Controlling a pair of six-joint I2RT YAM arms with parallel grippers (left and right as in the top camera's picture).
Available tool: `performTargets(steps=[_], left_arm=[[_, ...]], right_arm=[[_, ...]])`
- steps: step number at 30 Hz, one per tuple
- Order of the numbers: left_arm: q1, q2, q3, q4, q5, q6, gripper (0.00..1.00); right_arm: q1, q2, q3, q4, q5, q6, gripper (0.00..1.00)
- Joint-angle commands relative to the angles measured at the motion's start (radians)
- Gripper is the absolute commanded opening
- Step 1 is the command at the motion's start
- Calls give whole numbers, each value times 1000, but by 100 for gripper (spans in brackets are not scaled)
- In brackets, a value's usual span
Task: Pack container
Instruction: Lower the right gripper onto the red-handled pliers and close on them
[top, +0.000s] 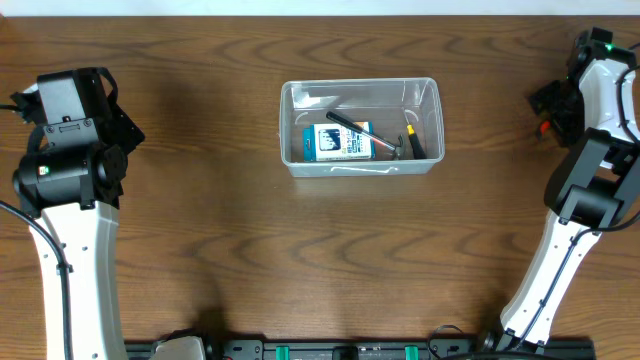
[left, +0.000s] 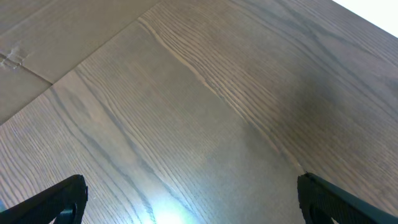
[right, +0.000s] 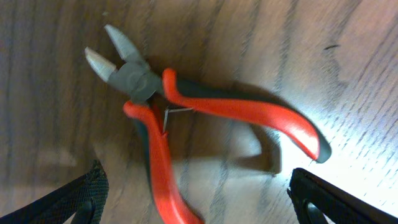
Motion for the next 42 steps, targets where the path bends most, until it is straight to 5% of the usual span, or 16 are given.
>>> performTargets(steps=[1, 9, 15, 23, 30, 37, 42], left_arm=[[4, 2, 7, 0, -19, -10, 98], [4, 2, 8, 0, -19, -10, 98], [4, 2, 7, 0, -19, -10, 98], [4, 2, 8, 0, -19, -10, 98], [4, 2, 8, 0, -19, -10, 98], [4, 2, 7, 0, -19, -10, 98], [4, 2, 7, 0, -19, -10, 98]], right_arm=[[-14, 5, -14, 0, 10, 4, 93], [-16, 5, -33, 5, 11, 2, 79], [-17, 5, -82, 19, 10, 2, 49], [-17, 5, -108, 29, 10, 2, 43], [-17, 5, -108, 29, -9, 2, 13], [-17, 5, -108, 30, -13, 2, 1], [-17, 3, -104, 30, -13, -21, 1]])
